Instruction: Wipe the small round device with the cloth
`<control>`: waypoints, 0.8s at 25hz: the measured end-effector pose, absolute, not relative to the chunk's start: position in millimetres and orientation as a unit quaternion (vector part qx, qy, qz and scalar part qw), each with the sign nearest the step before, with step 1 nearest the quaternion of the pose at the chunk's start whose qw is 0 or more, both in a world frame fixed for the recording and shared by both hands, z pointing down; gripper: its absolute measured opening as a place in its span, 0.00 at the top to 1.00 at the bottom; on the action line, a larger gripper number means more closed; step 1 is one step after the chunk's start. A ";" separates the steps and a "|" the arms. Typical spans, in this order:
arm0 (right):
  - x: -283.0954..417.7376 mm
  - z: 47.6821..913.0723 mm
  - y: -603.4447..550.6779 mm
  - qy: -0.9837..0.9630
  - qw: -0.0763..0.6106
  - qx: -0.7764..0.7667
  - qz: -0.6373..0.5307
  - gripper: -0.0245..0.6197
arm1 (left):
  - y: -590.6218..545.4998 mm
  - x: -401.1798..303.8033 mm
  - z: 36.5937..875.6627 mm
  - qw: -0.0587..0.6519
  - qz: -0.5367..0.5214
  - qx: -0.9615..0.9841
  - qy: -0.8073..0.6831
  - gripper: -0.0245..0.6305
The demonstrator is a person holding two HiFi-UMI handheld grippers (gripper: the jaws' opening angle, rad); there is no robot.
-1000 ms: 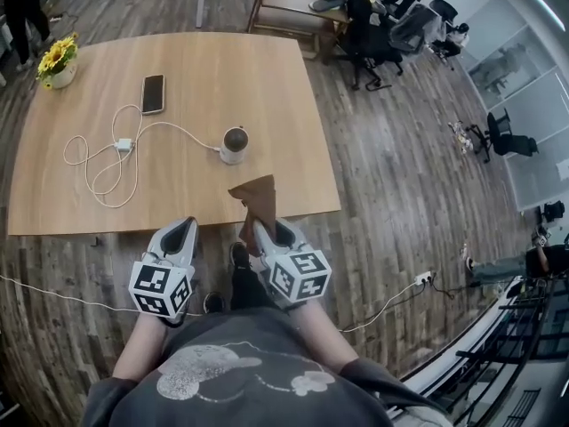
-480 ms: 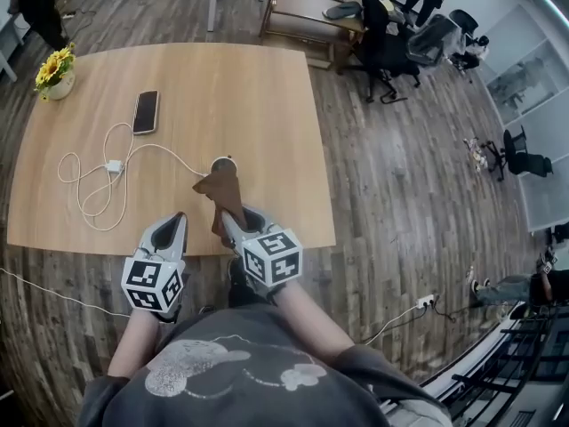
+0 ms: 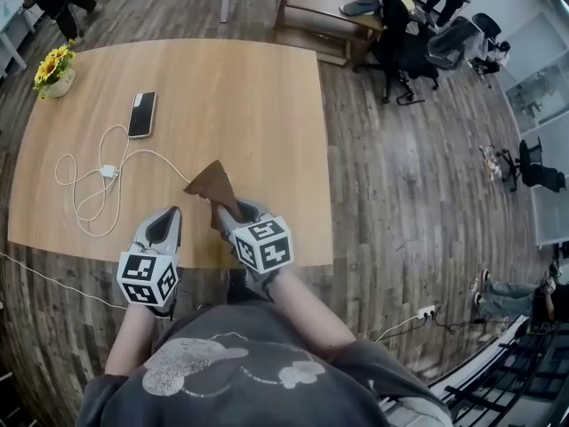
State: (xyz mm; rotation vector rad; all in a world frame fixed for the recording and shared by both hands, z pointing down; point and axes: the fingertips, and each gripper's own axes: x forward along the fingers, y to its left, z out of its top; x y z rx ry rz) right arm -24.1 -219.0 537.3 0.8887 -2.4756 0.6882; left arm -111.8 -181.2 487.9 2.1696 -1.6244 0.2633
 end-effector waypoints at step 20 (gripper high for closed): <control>35.4 527.7 -232.6 -0.898 0.195 0.317 0.233 0.84 | -210.1 -113.2 494.2 0.212 0.097 0.759 -0.608 0.93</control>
